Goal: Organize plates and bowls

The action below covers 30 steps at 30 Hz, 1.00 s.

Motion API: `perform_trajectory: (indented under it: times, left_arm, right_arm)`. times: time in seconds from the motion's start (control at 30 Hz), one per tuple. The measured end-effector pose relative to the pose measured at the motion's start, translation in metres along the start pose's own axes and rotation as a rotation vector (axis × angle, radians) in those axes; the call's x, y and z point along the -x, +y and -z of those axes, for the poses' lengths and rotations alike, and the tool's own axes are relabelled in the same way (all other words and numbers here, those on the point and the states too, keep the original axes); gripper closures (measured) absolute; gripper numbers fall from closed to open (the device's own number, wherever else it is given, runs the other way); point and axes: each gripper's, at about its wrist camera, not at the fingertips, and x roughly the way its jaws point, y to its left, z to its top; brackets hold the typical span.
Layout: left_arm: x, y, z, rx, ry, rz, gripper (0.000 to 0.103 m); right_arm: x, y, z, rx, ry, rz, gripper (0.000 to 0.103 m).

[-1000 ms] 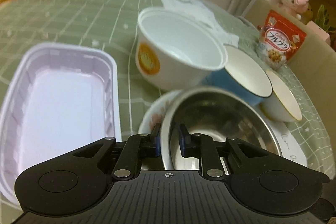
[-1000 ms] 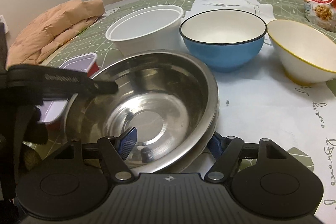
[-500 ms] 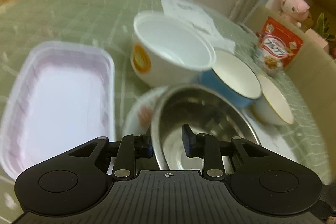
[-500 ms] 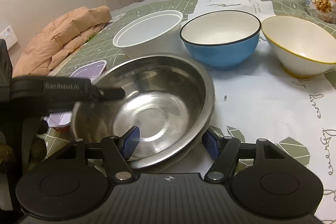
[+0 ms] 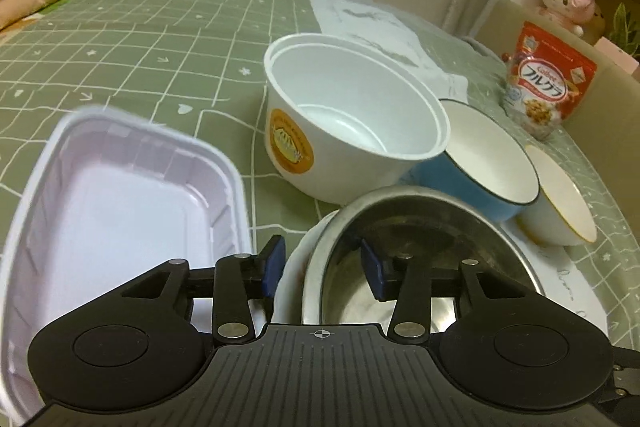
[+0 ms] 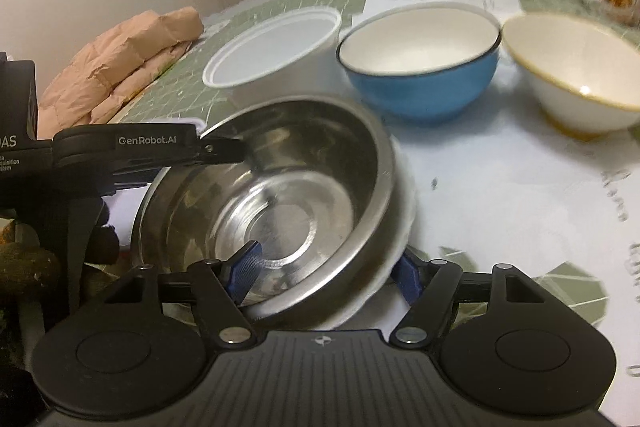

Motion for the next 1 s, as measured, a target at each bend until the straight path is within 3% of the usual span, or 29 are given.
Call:
perform_trajectory:
  times: [0.27,0.5,0.6,0.7,0.77,0.87,1.0]
  left_arm:
    - [0.01,0.009,0.014,0.104,0.043,0.045,0.058]
    - [0.02,-0.008,0.024,0.085,0.07,0.023,0.057]
    - [0.032,-0.017,0.021,0.059,0.003,-0.034,0.058]
    - [0.057,-0.031,0.011,0.005,-0.105,-0.108,0.059]
    - [0.073,-0.042,0.004,-0.007,-0.175,-0.14,0.059]
    - [0.084,-0.059,-0.004,0.047,-0.219,-0.031,0.059]
    - [0.063,-0.095,-0.008,0.134,-0.145,0.208,0.059]
  right_arm:
    - [0.001,0.005,0.002,0.018,0.004,0.007,0.028]
    - [0.013,-0.007,0.003,-0.012,-0.005,0.001,0.028]
    - [0.015,-0.009,0.005,-0.001,-0.021,0.008,0.029]
    - [0.027,-0.005,0.006,0.059,-0.115,0.094,0.028]
    - [0.037,-0.002,0.006,0.114,-0.198,0.184,0.018]
    - [0.055,-0.008,0.006,0.181,-0.3,0.297,0.012]
    - [0.084,-0.041,0.0,0.165,-0.341,0.3,0.004]
